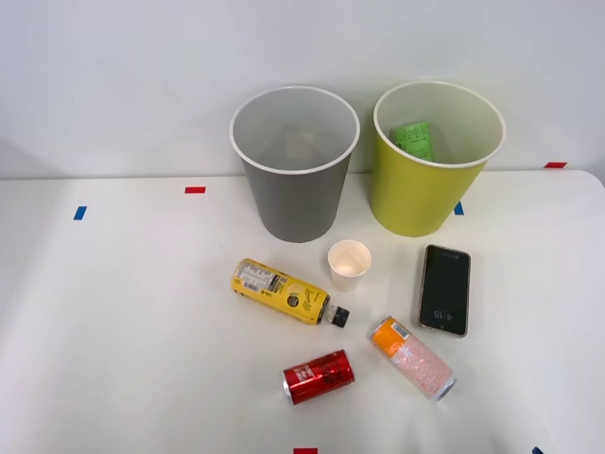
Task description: Put cans in the gray bin, plastic bottles in the light green bin
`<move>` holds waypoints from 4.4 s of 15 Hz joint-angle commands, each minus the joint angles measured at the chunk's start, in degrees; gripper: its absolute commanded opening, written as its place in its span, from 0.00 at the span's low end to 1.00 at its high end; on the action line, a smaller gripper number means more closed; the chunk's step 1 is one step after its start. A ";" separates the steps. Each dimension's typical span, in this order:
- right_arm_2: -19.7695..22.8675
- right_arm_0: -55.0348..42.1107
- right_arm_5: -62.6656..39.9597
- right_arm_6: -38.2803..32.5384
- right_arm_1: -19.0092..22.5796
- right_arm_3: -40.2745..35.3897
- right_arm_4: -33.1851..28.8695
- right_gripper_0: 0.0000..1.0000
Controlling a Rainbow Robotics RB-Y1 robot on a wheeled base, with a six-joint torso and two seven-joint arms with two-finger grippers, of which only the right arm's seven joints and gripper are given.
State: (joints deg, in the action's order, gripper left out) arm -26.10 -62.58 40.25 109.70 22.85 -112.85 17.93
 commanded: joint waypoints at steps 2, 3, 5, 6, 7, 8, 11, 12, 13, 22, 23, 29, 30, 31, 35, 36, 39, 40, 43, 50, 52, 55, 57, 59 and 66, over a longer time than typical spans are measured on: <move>0.00 0.00 0.00 -0.01 0.00 0.00 0.00 1.00; 0.00 0.00 0.00 -0.01 0.00 0.00 0.00 1.00; 0.00 0.00 0.00 -0.01 0.00 0.00 0.00 1.00; 0.00 0.00 0.00 -0.01 0.00 0.00 0.00 1.00; 0.00 0.00 0.00 -0.01 0.00 0.00 0.00 1.00; 0.00 0.00 0.00 -0.01 0.00 0.00 0.00 1.00; 0.00 0.00 0.00 -0.01 0.00 0.00 0.00 1.00; 0.00 0.00 0.00 -0.01 0.00 0.00 0.00 1.00; 0.00 0.00 0.00 -0.01 0.00 0.00 0.00 1.00; -0.44 1.67 -4.92 1.66 1.76 -4.04 0.35 1.00; -0.18 1.85 -10.37 2.19 2.99 -7.47 1.93 1.00; 7.38 7.03 -29.53 3.24 7.38 -16.35 3.08 1.00; 8.70 7.47 -34.54 3.07 8.17 -19.25 3.25 1.00; 10.46 8.09 -42.89 2.72 9.14 -24.08 3.34 0.99; 13.01 13.80 -63.63 0.69 10.99 -34.10 3.16 0.97; 13.71 15.20 -66.80 0.34 11.16 -34.72 2.90 0.97; 15.64 21.71 -82.18 -0.89 11.25 -37.15 2.81 0.96; 16.26 24.52 -88.59 -1.24 11.16 -37.15 2.81 0.96; 16.44 31.73 -102.30 -5.02 10.63 -37.15 3.52 0.96; 16.79 46.32 -122.96 -9.15 7.47 -37.15 10.99 0.94; 16.61 50.10 -124.72 -9.32 6.94 -37.15 13.27 0.93; 16.61 53.70 -124.80 -8.80 7.21 -36.47 15.47 0.94; 16.35 54.84 -125.07 -8.09 7.65 -35.51 15.56 0.94; 16.08 55.90 -125.07 -7.13 7.73 -34.01 15.56 0.94; 14.59 58.27 -125.16 -6.69 7.65 -29.44 13.01 0.94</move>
State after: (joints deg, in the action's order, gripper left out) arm -10.97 -4.85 -84.92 103.07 30.45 -142.95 31.49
